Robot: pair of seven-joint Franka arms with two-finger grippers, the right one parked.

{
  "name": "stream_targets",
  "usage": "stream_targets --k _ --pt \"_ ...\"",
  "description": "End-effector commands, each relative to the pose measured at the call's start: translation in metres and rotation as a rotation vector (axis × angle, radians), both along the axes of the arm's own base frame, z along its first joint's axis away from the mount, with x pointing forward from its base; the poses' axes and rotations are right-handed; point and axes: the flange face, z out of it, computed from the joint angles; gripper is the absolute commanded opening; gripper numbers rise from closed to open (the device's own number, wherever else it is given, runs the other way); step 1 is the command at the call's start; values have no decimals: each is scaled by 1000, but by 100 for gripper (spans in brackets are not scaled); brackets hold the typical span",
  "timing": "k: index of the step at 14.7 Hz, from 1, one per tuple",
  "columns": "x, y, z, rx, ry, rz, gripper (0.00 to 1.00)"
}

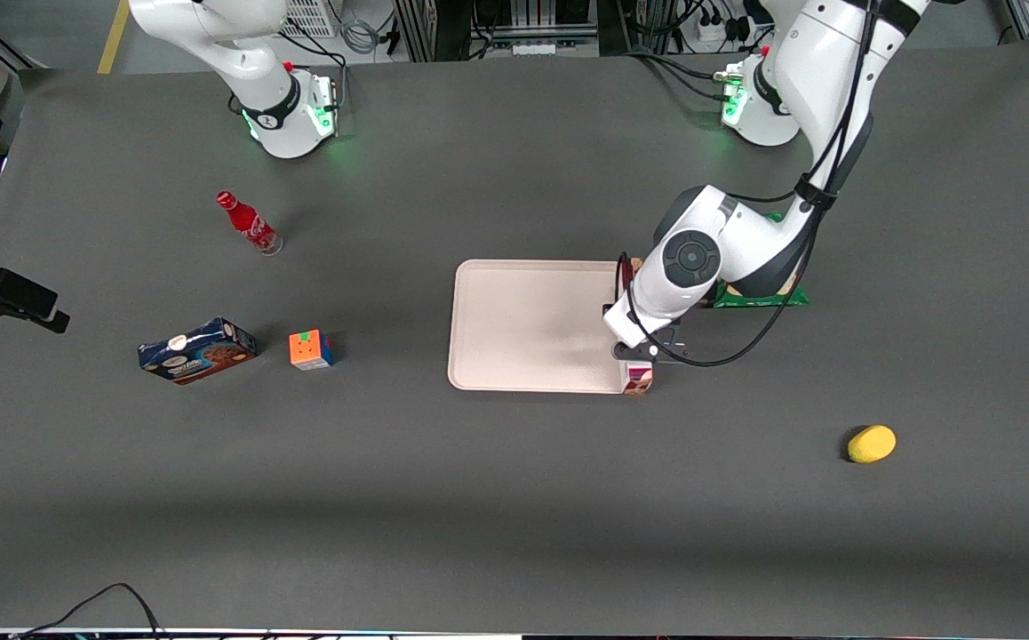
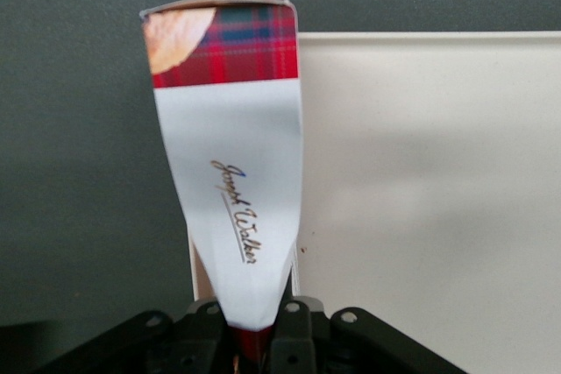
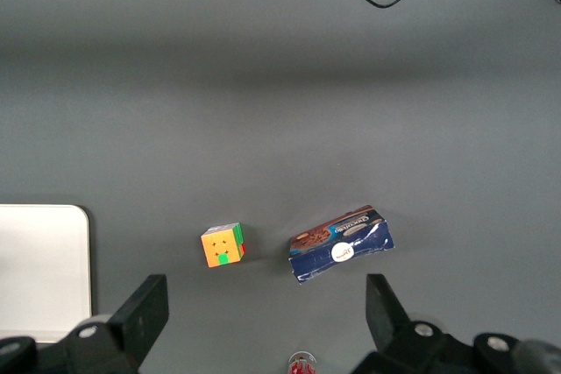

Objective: Place red cookie box on tray
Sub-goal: 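Lower the cookie box onto the tray's rim area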

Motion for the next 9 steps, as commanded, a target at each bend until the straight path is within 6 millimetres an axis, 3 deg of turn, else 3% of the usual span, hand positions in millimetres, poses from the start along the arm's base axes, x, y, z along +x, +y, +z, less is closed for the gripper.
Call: stream_targets --k 1,6,7,8,9 --pt "-6 -3 2 15 7 19 4" --pt "-7 -1 -2 21 19 19 6" --pt "-7 -2 -2 19 19 21 14" --pt "-7 -2 -5 17 21 25 40" --pt "-6 -2 -6 13 18 32 51"
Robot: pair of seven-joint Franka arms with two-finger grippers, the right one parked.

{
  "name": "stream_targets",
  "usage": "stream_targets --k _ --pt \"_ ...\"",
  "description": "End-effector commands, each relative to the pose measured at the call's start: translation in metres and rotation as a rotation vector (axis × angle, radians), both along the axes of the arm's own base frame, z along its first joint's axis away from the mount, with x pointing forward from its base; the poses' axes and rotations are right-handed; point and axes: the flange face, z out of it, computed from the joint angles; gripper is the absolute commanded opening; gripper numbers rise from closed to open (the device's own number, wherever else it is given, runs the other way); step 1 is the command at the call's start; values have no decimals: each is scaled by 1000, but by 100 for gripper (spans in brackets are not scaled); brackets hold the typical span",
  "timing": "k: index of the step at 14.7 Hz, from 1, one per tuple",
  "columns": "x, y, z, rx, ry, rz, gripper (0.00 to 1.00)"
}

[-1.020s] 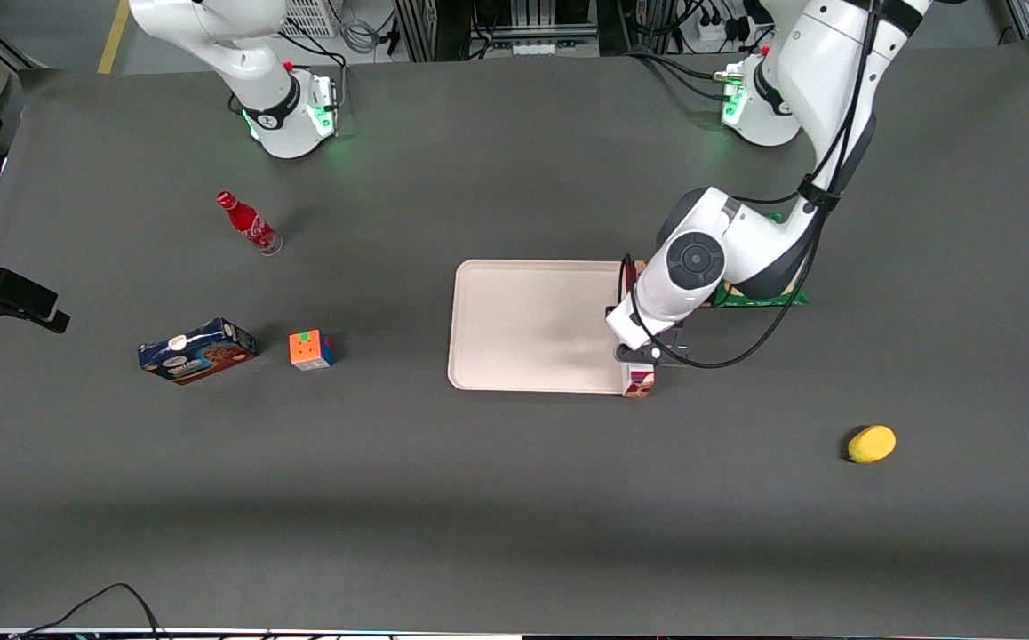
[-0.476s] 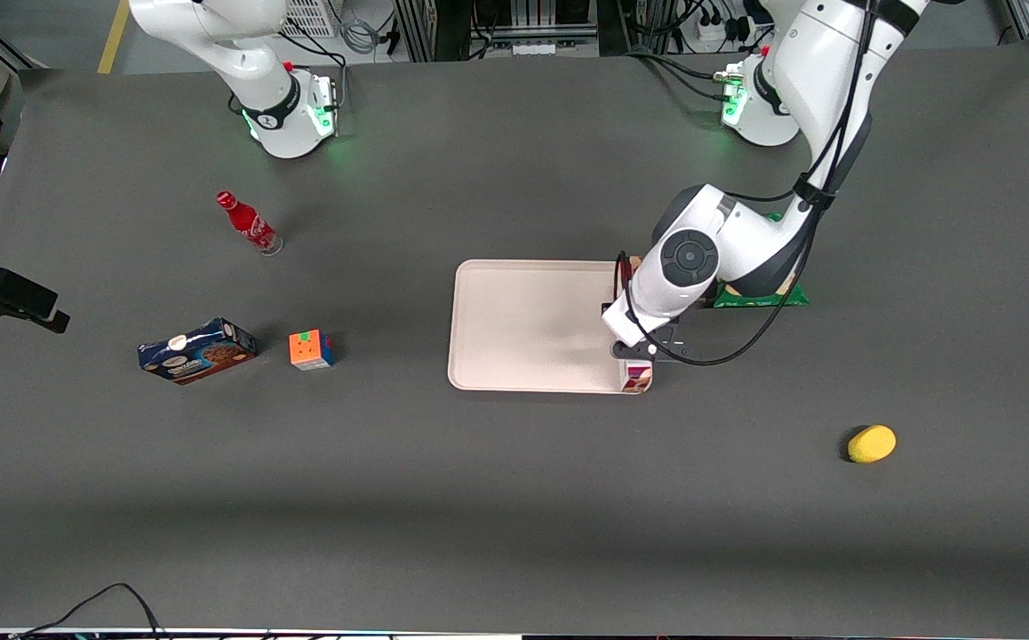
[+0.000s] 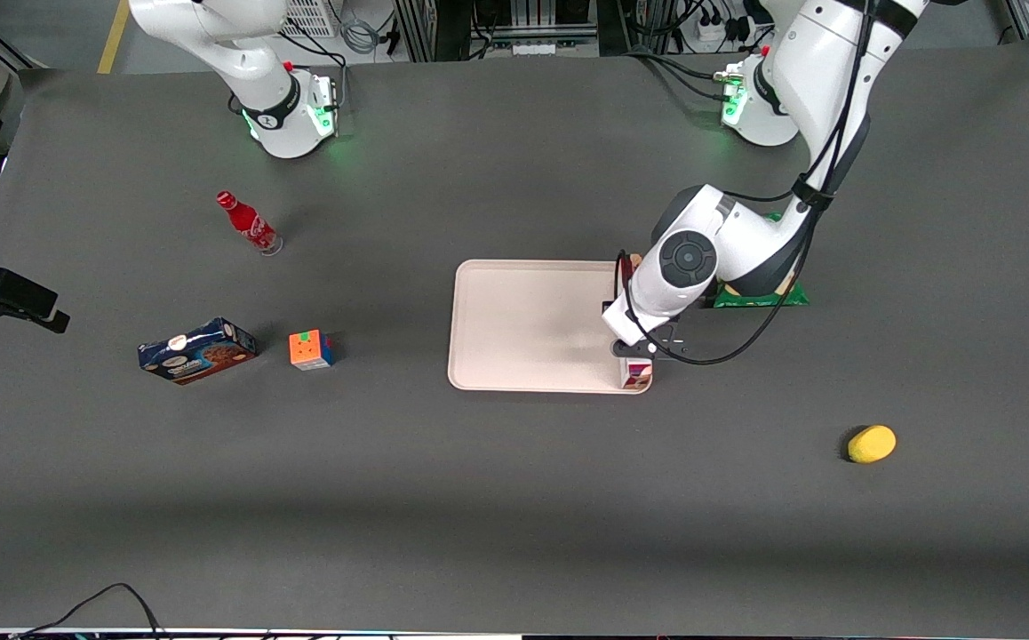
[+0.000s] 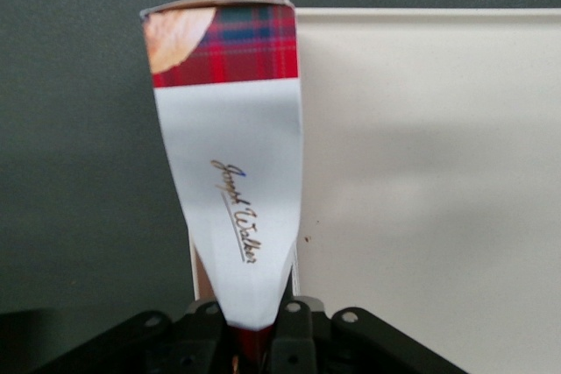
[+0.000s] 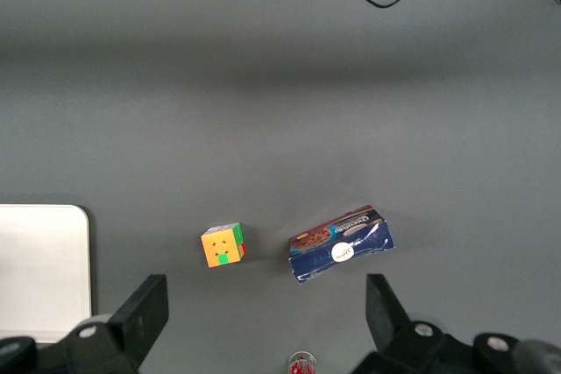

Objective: Place red cookie box on tray
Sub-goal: 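Open the left gripper to release the box on the tray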

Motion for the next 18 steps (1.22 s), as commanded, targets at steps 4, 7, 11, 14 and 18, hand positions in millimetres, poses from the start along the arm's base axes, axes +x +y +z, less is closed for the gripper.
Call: stream_targets --k 4,7,11,14,18 --pt "3 -4 4 -3 -12 29 100" --pt "25 -7 35 -11 -37 30 100" --pt "67 -5 107 3 -36 47 100" --pt "100 39 158 7 -99 -18 100" --pt "139 140 226 -16 -178 13 100"
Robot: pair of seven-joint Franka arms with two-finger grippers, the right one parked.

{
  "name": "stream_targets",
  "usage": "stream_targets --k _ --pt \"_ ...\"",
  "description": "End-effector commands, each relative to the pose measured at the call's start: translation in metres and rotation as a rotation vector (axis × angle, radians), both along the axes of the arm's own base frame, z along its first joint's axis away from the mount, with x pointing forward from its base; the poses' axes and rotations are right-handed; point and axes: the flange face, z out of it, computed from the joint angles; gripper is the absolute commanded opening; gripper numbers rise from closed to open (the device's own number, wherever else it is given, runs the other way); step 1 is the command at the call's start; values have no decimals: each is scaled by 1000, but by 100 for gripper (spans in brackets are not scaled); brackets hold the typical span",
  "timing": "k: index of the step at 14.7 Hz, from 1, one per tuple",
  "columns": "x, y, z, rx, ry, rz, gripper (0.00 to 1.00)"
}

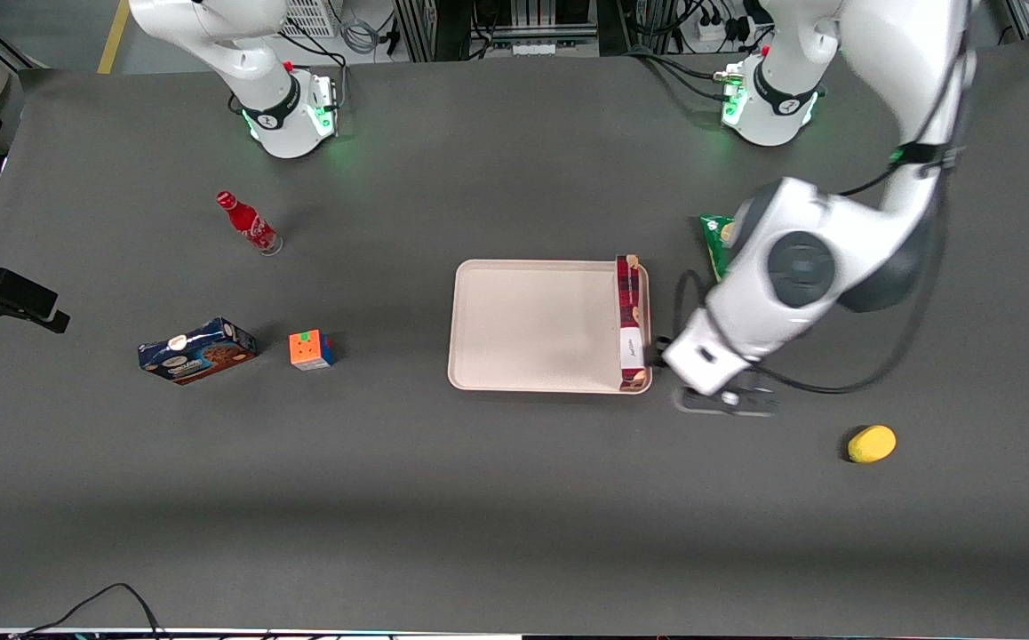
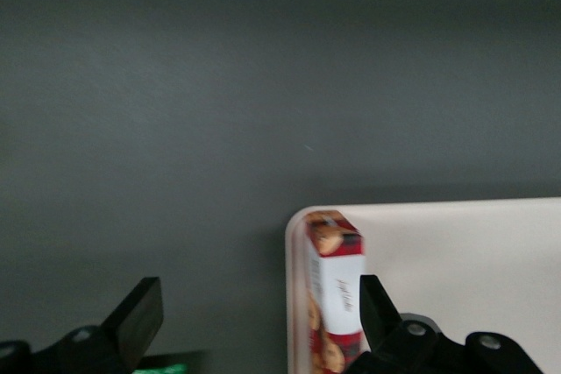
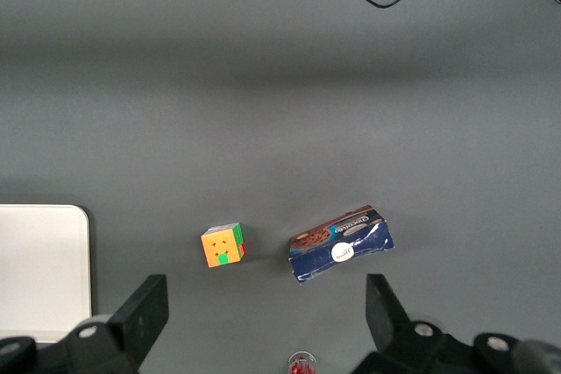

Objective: Place red cookie box on tray

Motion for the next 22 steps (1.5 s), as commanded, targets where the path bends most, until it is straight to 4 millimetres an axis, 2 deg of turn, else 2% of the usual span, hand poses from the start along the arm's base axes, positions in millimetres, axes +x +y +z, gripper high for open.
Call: stream_targets --k 1,4,6,8,9,12,14,18,22 --pt "19 86 67 25 -39 18 100" --pt "20 150 124 86 0 -14 100" --pt "13 187 162 104 4 -11 100" --pt "3 216 185 92 18 -35 100" --pt "-1 229 194 79 22 -49 100" --pt "-19 240 219 83 23 -47 100" --pt "-23 241 223 90 24 -43 100" --pt "-21 238 200 86 34 -47 100" --pt "-31 230 179 75 3 -54 100"
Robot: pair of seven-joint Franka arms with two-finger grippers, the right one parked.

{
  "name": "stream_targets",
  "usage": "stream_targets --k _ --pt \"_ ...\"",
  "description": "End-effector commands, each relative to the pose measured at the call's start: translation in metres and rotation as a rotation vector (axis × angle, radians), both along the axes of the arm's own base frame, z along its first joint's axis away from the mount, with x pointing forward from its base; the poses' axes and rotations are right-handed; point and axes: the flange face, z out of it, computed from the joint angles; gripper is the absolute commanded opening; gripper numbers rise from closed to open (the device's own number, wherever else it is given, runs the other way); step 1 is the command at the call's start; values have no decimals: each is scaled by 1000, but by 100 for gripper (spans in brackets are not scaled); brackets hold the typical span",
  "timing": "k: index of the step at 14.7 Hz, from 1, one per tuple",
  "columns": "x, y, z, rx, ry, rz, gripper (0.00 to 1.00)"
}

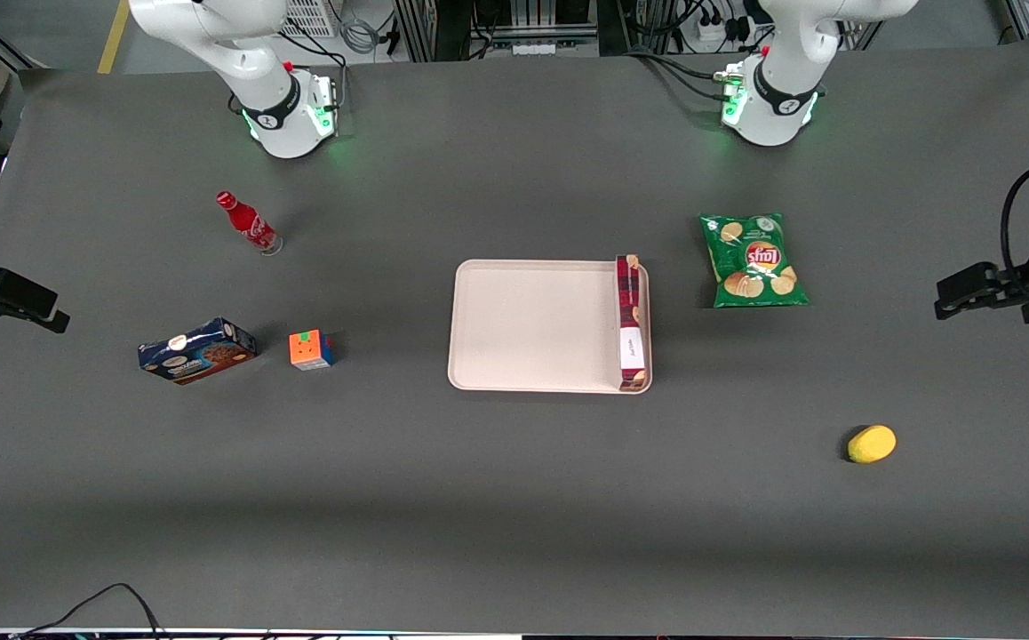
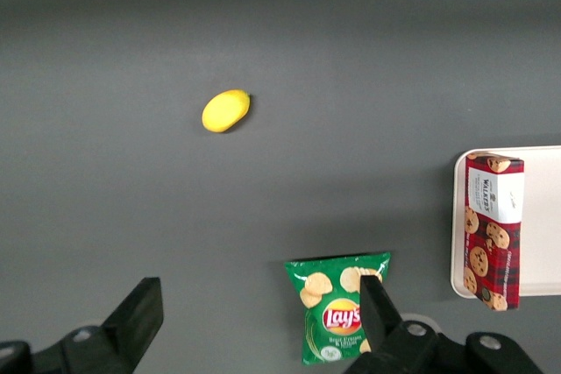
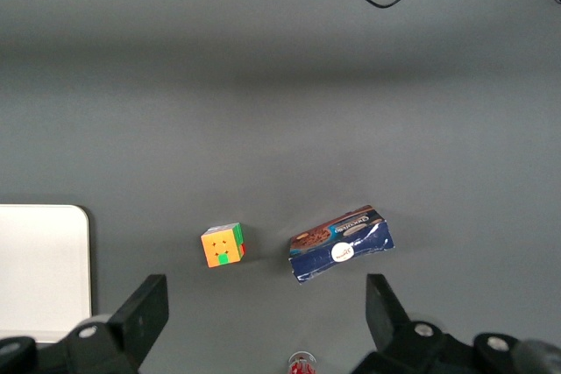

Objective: Place red cookie box on tray

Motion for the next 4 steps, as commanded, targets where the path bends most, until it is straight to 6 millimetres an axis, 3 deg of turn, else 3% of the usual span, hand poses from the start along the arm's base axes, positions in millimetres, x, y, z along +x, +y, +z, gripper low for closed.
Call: stream_targets --k 1,4 --pt "-19 -9 -10 -11 -26 -20 100" --pt "-19 -9 -13 -11 -28 -20 100"
